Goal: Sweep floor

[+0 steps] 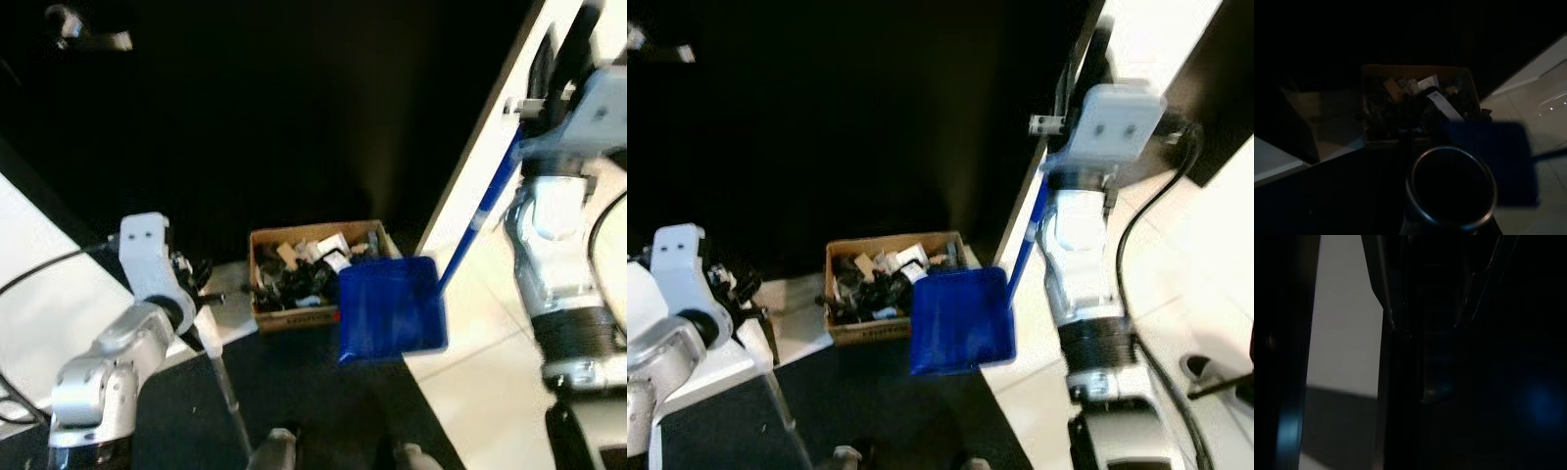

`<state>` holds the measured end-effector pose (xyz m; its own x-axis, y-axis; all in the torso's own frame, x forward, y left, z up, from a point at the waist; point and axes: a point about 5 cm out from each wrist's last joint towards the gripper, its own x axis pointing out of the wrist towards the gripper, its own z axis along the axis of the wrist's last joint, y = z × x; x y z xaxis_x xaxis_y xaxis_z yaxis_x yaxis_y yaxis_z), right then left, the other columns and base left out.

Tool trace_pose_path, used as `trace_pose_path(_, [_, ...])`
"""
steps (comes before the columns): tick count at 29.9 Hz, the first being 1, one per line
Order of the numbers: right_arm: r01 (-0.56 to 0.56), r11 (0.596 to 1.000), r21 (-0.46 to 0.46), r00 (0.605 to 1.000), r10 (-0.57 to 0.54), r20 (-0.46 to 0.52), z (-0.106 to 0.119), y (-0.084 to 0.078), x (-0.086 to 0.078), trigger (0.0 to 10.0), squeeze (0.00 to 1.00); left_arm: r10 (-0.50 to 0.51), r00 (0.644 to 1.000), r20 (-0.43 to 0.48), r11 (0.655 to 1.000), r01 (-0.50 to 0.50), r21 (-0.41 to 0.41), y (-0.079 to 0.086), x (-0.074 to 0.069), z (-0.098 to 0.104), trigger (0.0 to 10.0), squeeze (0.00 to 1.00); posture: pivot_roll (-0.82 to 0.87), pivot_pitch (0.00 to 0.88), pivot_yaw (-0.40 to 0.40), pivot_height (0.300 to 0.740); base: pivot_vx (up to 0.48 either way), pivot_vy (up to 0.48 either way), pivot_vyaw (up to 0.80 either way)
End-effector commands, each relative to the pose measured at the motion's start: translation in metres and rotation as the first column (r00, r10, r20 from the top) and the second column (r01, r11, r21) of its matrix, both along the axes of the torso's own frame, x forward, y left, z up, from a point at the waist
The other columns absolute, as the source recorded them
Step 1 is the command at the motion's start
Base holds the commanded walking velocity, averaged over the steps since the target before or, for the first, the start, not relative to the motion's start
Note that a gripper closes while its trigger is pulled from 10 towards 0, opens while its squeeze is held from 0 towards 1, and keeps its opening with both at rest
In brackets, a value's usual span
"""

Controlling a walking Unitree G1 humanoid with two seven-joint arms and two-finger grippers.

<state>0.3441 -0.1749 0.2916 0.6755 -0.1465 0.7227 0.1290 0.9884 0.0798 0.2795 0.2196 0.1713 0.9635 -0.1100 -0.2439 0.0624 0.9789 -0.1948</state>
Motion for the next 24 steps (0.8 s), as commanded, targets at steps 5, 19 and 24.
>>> trace_pose_path(5, [-0.107, 0.986, 0.126, 0.992, 0.115, -0.055, -0.028, 0.01, -0.015, 10.0, 0.0, 0.024, 1.0, -0.016, 0.999, -0.023, 0.04, 0.003, -0.004, -0.01, 10.0, 0.0, 0.1, 0.207, 0.039, 0.74, 0.0, 0.0, 0.0])
trace_pose_path(19, [-0.227, 0.948, 0.222, 0.875, 0.298, -0.38, -0.109, 0.039, -0.027, 10.0, 0.0, 0.021, 1.0, -0.017, 0.991, -0.018, 0.136, -0.012, -0.012, -0.033, 10.0, 0.0, 0.09, 0.188, 0.015, 0.74, 0.0, 0.0, 0.0])
trace_pose_path(24, [-0.226, 0.955, 0.194, 0.853, 0.29, -0.434, -0.127, 0.044, -0.033, 10.0, 0.0, 0.019, 0.999, -0.027, 0.988, -0.014, 0.155, -0.017, -0.015, -0.04, 10.0, 0.0, 0.09, 0.19, 0.016, 0.74, 0.0, 0.0, 0.0])
